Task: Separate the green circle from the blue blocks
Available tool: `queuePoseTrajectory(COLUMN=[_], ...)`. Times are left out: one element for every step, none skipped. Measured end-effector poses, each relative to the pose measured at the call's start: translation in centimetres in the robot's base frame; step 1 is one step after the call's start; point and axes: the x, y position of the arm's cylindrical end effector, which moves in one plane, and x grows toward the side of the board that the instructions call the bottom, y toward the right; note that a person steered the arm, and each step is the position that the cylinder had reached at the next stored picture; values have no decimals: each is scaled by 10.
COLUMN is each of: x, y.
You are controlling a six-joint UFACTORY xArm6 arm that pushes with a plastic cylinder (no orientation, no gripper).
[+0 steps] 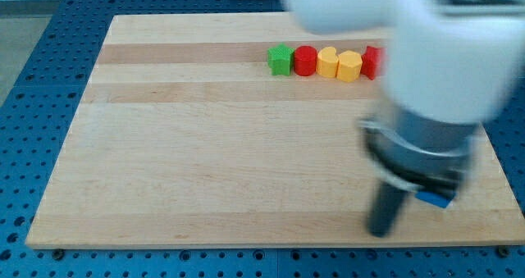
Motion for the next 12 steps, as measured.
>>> queuePoseTrajectory(x=[3,3,-14,-59,-66,-66,-79,-104,-107,-107,-114,-137], y=[45,67,65,66,70,87,108,97,83,81,70,49])
